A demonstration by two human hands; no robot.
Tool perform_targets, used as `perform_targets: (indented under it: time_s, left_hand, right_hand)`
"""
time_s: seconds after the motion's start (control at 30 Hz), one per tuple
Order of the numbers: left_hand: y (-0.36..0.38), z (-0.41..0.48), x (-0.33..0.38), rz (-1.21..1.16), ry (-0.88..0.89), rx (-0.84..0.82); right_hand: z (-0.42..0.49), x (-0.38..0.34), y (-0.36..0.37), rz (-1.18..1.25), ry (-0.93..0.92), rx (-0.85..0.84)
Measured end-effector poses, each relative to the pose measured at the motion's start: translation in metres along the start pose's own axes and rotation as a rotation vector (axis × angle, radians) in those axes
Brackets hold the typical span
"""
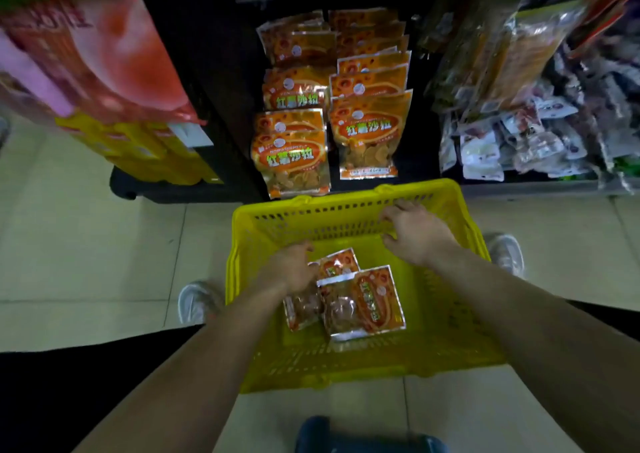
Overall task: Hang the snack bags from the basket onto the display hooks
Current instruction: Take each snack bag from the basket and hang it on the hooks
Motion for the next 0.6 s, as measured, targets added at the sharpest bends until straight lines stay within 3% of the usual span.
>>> perform_targets:
  time_s: [0.13, 0.3, 0.6]
  left_hand:
    - [0.031, 0.016, -0.028, 0.018, -0.065, -0.056]
    - [0.061, 0.054, -0.041, 0.052, -0.071, -0.089]
    - [0.101, 0.132, -0.027, 0.092, -0.038, -0.119]
  right_hand:
    - [0.004, 0.019, 0.079, -0.002, 0.069, -0.233]
    - [0.012, 0.052, 0.154, 0.125, 0.221, -0.386]
    - [0.021, 0.084, 0.214, 0.366, 0.49, -0.289]
Point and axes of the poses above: each hand's wrist, its own z-axis towards the middle knuckle, its own y-axis out of the palm, x = y × z, the point moved 7 cm from there along z, towards the middle knuckle, and after that the axes turned 4 degrees about -x, right-handed, at the moved point
